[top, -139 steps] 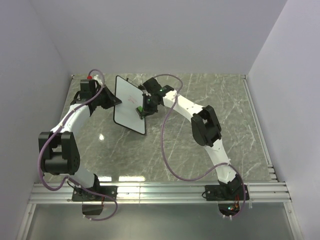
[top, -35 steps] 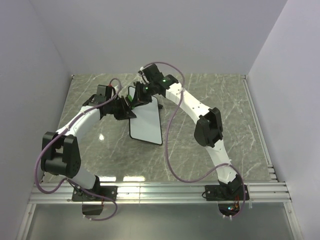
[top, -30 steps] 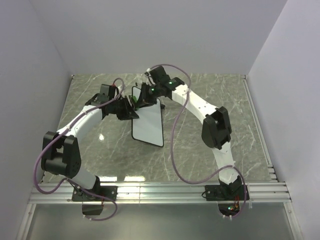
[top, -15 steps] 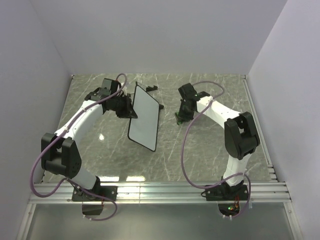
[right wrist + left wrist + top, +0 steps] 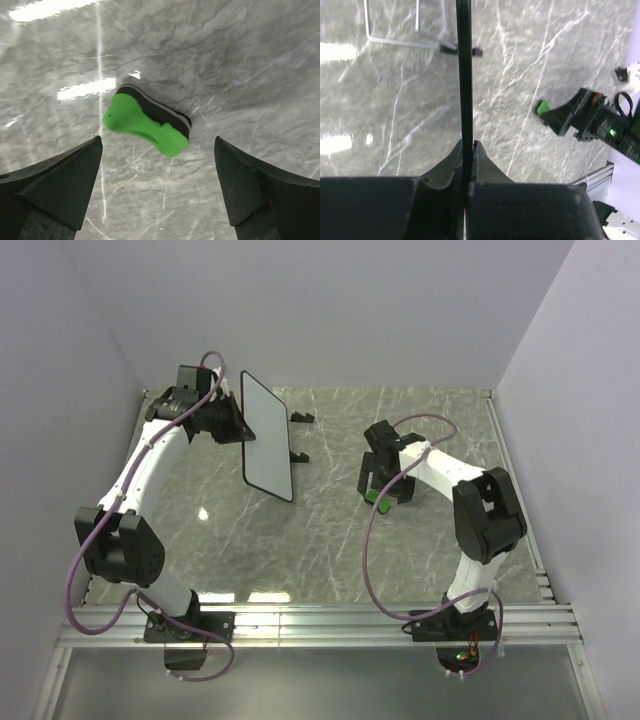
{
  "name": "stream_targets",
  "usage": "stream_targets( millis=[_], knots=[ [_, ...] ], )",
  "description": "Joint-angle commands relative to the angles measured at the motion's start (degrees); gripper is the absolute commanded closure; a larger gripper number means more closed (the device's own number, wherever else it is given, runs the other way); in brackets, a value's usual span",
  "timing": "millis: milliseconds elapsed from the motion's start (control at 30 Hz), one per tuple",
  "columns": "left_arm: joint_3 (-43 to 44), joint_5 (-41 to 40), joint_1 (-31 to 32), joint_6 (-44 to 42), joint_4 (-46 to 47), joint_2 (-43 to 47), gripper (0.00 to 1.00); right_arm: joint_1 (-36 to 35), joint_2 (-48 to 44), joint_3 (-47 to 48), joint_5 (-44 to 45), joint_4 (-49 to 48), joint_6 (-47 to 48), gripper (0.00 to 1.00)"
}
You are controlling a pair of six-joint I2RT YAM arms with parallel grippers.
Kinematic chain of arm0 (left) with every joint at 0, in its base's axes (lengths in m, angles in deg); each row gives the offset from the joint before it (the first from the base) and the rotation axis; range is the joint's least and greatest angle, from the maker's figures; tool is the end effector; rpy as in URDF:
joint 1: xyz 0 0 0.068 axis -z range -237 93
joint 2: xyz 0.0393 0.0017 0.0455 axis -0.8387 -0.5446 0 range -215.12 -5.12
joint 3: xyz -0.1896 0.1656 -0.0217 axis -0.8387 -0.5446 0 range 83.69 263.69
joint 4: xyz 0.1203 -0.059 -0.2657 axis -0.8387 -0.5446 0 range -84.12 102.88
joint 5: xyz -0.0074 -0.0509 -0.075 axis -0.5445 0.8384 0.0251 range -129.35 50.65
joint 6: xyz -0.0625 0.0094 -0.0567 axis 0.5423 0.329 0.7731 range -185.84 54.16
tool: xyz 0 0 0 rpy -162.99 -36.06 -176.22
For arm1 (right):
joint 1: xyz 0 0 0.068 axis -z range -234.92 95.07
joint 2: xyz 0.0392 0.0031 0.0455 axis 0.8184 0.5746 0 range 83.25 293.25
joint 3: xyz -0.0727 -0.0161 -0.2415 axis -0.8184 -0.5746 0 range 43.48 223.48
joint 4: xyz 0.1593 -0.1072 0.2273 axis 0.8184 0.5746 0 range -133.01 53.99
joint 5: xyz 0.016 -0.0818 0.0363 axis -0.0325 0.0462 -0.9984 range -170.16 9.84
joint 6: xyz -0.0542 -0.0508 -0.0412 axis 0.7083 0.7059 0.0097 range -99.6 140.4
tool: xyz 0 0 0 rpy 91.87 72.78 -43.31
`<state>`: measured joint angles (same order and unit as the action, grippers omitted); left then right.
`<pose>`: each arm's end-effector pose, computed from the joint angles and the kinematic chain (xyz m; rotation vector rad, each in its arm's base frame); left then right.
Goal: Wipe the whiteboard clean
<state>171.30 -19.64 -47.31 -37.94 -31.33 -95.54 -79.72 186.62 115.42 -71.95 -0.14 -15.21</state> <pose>0.3959 -0.0932 0.2972 -0.2218 2.4408 -0.7123 0.3578 0.1535 0.1113 0.2950 2.8181 0.0209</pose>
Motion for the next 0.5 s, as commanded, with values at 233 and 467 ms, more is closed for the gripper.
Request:
stream_targets(
  millis=[233, 467],
  knots=[
    [11.7, 3.8, -0.1, -2.5, 8.0, -6.3, 1.0, 0.3, -10.4, 0.9, 2.7, 3.0, 6.4, 0.0],
    [21.7, 6.8, -2.0, -7.6, 4.5, -18.9, 1.0, 0.4, -15.0, -2.9, 2.9, 4.9, 7.3, 0.0]
  ],
)
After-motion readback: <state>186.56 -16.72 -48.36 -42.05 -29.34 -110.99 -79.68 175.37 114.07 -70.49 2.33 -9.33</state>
